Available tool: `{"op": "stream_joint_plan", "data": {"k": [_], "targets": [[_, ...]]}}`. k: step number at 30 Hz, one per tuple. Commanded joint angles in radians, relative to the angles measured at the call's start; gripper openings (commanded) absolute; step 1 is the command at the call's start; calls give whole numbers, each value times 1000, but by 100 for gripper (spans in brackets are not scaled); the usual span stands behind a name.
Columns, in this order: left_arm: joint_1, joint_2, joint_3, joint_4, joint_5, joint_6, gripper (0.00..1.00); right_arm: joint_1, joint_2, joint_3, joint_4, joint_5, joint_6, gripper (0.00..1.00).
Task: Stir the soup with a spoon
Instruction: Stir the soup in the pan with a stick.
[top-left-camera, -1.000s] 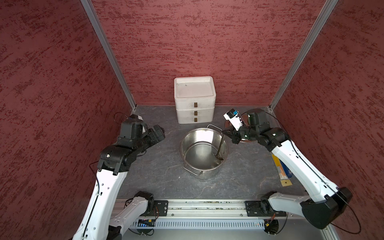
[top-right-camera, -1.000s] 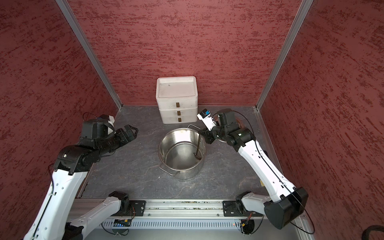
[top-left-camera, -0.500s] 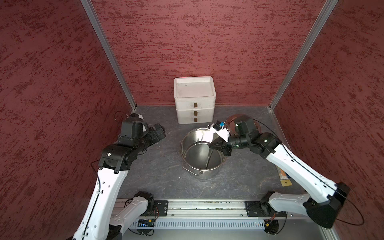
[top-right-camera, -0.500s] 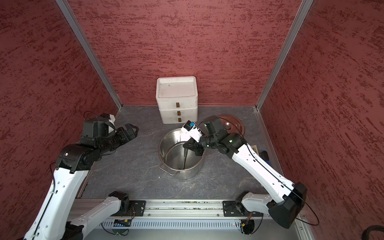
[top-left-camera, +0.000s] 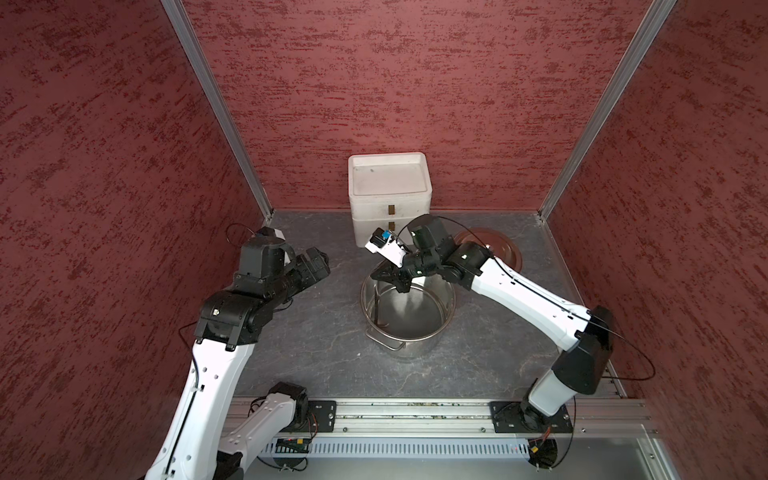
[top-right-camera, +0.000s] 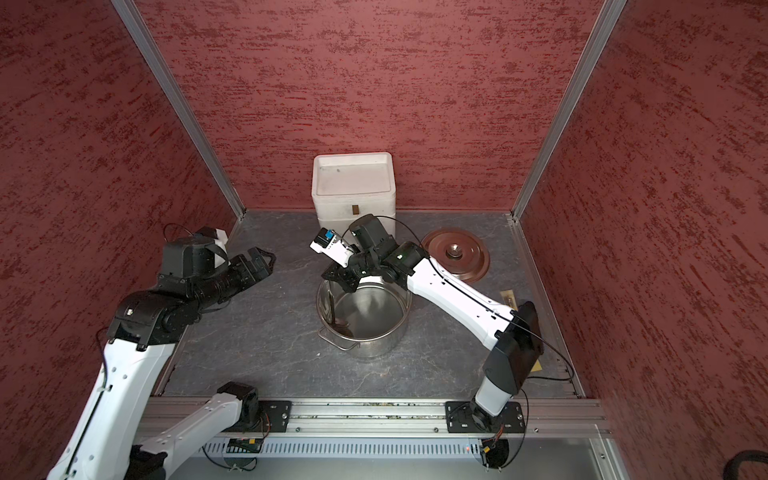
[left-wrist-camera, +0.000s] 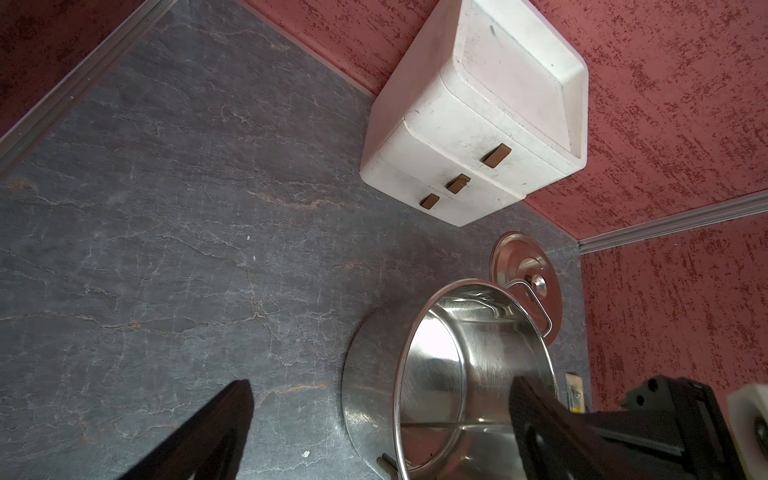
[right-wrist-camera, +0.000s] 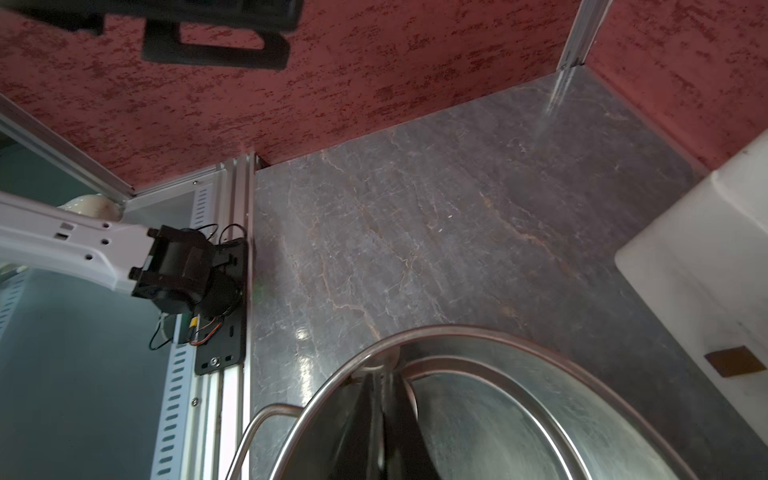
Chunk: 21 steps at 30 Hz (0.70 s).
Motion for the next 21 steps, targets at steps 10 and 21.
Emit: {"op": "stream_joint_plan", "data": {"k": [10, 21], "targets": [[6, -6, 26, -8, -23, 8, 100, -131, 61, 90, 30, 149, 36, 0], [6, -1, 20, -5, -9, 22, 100, -322, -155, -123, -30, 231, 94, 0]]}}
